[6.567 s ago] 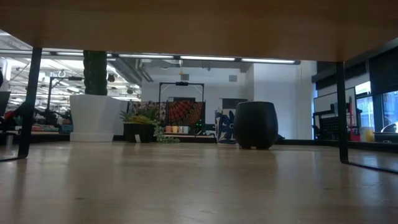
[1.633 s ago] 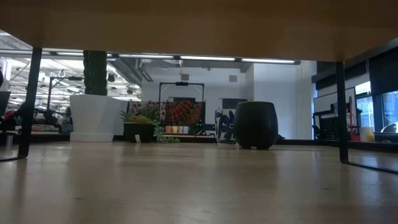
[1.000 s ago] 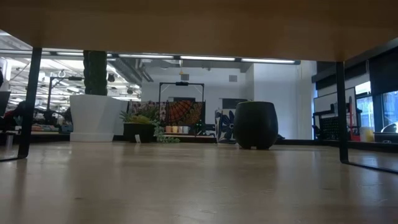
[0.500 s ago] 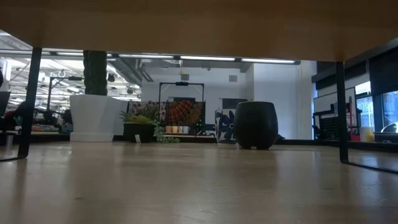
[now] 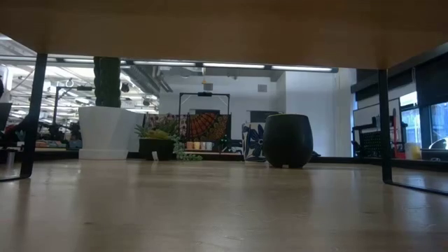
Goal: Place coffee mugs
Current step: Put the bottom patterned blue mug on the shelf
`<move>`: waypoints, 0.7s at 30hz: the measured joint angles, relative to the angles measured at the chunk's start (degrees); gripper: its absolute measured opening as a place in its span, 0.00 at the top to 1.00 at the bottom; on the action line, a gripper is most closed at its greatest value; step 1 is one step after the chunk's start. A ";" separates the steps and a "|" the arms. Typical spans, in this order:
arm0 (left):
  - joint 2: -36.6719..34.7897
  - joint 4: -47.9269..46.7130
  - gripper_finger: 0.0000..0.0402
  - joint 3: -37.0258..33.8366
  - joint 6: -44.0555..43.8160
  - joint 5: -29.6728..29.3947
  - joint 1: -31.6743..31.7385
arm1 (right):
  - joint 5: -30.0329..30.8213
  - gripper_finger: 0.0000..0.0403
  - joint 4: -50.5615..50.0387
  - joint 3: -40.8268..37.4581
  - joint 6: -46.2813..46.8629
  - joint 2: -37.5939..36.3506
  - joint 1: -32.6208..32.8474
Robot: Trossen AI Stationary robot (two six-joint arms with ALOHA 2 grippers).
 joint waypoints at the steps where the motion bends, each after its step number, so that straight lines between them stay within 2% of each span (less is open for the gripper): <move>1: 0.00 0.00 0.66 0.00 0.01 -0.01 0.00 | 2.89 1.00 -3.16 -0.19 2.88 -0.90 0.16; 3: 0.00 0.00 0.66 0.00 0.15 -0.03 0.00 | 9.14 1.00 -9.76 -0.50 8.59 -1.62 0.03; 5: 0.00 0.01 0.66 0.00 0.15 -0.28 0.00 | 14.12 1.00 -9.68 -1.46 11.57 -1.63 -0.65; 9: 0.00 0.00 0.66 0.00 0.15 -0.44 0.01 | 18.93 1.00 -10.07 -3.14 11.55 -1.43 -3.04; 14: -0.02 0.02 0.66 0.00 0.14 -0.48 0.01 | 18.38 1.00 -9.62 -7.92 8.03 -0.57 -7.61; 18: -0.02 0.02 0.66 0.00 0.11 -0.48 0.00 | 11.36 1.00 -9.15 -10.52 4.74 -0.94 -9.56; 21: -0.02 0.02 0.66 0.00 0.09 -0.33 0.00 | 9.04 1.00 -6.30 -10.54 2.62 -0.85 -9.41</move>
